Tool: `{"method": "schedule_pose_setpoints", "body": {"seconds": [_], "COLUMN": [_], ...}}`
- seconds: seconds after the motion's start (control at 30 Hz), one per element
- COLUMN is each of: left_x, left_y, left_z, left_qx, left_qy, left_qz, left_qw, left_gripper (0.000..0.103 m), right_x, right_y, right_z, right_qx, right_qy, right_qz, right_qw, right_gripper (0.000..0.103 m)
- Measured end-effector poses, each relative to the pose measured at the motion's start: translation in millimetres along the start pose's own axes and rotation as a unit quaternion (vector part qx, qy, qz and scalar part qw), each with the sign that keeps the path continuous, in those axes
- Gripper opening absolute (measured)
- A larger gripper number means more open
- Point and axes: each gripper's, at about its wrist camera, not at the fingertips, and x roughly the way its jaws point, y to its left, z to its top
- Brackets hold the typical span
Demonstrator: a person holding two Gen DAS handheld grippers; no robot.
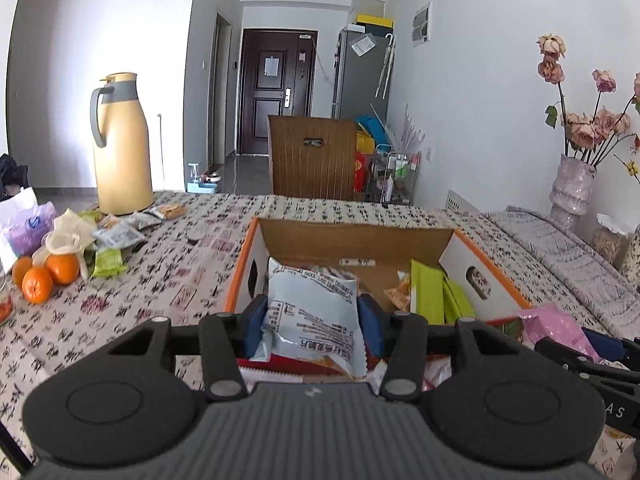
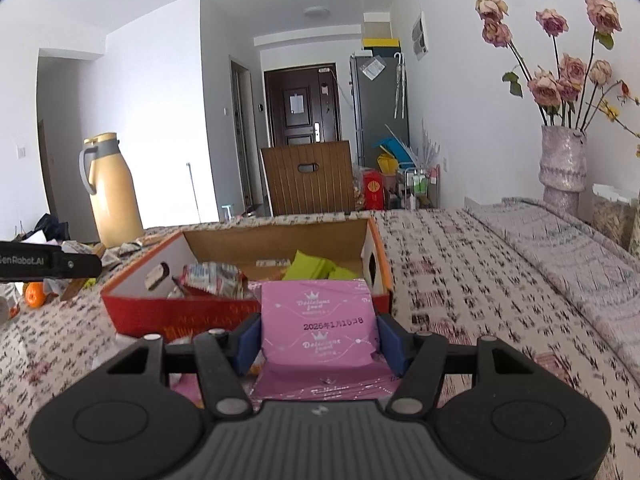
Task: Organize snacks
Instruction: 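Carry the white and pink packets over the cardboard box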
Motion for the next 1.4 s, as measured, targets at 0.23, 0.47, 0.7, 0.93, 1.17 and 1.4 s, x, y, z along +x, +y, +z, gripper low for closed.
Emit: {"method": "schedule_pose_setpoints", "body": {"seconds": [0.23,0.47,0.7,0.93,1.17,1.4], "left_x": [18.4,41.1,67.7,93.6,115.9,135.9], "left_y": [-5.4,-7.2,-4.7,-1.6,7.1,14.5], "left_z": [19.0,34.6,45.8,49.1,44.8,34.3], "left_qx": [0.004,0.008,0.006,0.004,-0.015,-0.023], "left_qy": [-0.010,-0.010,0.000,0.012,0.021,0.045], "left_qz": [0.009,0.021,0.031,0.037,0.037,0.026], "left_qw": [0.9999,0.9997,0.9995,0.9993,0.9990,0.9984], "left_gripper": [0.049,0.049,0.049,0.049,0.049,0.049], "right_x": [21.1,46.8,71.8,99.6,127.7,145.1], "right_y": [2.8,8.2,14.7,22.0,23.4,17.5], "right_z": [22.9,44.6,66.5,80.5,79.9,70.2], "right_qx": [-0.001,-0.011,-0.023,-0.033,-0.027,-0.013], "right_qy": [-0.015,-0.025,-0.032,-0.027,-0.017,0.003], "right_qz": [0.001,0.001,0.002,0.006,0.017,0.029], "right_qw": [1.000,1.000,0.999,0.999,0.999,0.999], "right_gripper": [0.061,0.061,0.061,0.061,0.061,0.061]}}
